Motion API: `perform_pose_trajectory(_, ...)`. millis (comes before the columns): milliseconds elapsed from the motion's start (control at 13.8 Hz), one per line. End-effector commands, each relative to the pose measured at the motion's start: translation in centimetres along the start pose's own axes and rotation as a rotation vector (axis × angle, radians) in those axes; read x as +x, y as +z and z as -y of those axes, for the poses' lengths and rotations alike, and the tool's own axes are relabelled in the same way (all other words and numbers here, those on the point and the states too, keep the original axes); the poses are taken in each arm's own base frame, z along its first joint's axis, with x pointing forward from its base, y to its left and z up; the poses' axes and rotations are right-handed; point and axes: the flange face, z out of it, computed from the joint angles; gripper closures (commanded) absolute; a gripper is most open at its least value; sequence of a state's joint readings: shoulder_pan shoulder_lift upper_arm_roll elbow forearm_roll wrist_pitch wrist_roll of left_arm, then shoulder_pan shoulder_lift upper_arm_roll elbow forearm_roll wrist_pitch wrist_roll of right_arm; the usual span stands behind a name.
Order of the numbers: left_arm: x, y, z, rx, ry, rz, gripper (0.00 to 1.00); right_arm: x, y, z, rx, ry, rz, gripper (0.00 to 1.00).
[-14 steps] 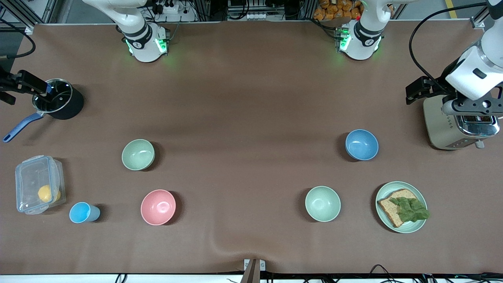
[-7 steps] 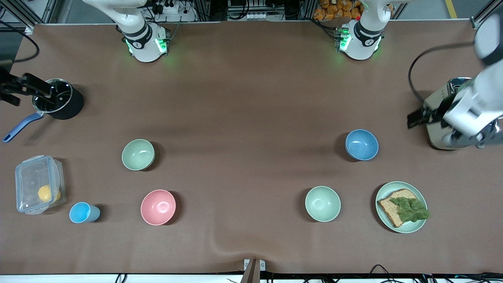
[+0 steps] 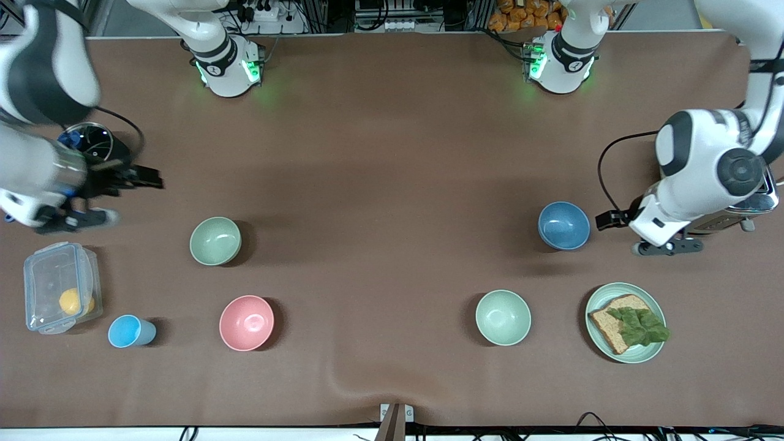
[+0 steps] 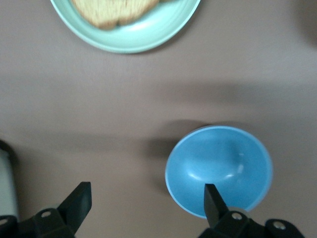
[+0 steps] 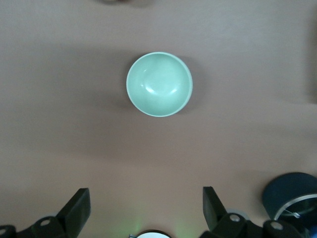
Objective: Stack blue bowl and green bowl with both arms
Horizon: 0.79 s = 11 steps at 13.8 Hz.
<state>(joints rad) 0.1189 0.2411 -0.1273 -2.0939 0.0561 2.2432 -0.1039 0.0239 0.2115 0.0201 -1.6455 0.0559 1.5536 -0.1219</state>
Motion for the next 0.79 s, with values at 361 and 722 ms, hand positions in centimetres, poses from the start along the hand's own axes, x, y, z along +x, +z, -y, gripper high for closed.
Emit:
perform_pose_trajectory(361, -1.6, 8.5, -1.7, -0.046, 0.01, 0.054, 0.18, 10.7, 16.3, -2.8, 0.024, 0.027, 0.014, 0.0)
perform_pose_trajectory(722, -1.6, 9.2, -2.4, -0.054, 0.01, 0.067, 0.95, 11.3, 21.0, -2.4, -0.009, -0.03, -0.056, 0.0)
